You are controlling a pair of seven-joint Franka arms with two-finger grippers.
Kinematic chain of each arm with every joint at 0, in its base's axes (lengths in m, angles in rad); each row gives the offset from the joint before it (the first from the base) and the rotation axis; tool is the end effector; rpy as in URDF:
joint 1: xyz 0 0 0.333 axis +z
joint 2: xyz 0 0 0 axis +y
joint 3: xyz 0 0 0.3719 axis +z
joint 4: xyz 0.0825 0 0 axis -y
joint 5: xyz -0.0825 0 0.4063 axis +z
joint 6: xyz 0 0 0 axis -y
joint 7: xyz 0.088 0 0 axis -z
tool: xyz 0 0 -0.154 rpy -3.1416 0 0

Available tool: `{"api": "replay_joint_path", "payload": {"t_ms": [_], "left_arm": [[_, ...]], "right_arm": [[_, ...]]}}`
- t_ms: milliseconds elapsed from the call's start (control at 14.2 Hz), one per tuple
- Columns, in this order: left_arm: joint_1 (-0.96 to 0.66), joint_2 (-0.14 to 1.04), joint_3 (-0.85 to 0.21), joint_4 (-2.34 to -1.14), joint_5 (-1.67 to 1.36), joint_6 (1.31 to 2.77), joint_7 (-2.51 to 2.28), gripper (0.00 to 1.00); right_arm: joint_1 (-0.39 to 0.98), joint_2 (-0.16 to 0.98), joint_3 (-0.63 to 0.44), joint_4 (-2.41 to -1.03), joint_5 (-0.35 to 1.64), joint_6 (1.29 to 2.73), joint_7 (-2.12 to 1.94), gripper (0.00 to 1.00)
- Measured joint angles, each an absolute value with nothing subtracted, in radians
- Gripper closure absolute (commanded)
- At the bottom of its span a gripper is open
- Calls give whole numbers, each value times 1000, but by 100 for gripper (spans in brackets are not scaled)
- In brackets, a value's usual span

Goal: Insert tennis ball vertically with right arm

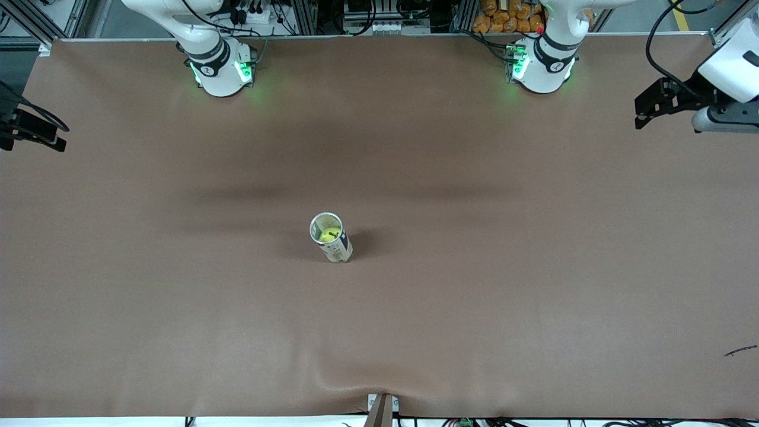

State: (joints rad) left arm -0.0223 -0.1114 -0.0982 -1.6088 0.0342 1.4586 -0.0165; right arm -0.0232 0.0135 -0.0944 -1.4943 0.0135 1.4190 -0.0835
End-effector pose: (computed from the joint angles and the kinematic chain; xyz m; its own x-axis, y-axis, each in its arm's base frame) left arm 0.5184 -0.0605 0.6664 0.9944 -0.0989 -0.0385 -0.1006 -0.9939 -0.0456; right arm 0.5582 -0.0633 0.6505 0.9957 -0.0317 -0.0873 -0.0335 -0.9992 -0.0195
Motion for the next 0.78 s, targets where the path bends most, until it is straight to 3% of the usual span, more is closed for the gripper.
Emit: {"api": "replay_joint_path", "payload": {"t_ms": [777], "left_arm": [[-28, -133, -80, -1631, 15, 1460, -115, 0]], "right_arm": [[-14, 14, -88, -1491, 14, 1419, -84, 0]]}}
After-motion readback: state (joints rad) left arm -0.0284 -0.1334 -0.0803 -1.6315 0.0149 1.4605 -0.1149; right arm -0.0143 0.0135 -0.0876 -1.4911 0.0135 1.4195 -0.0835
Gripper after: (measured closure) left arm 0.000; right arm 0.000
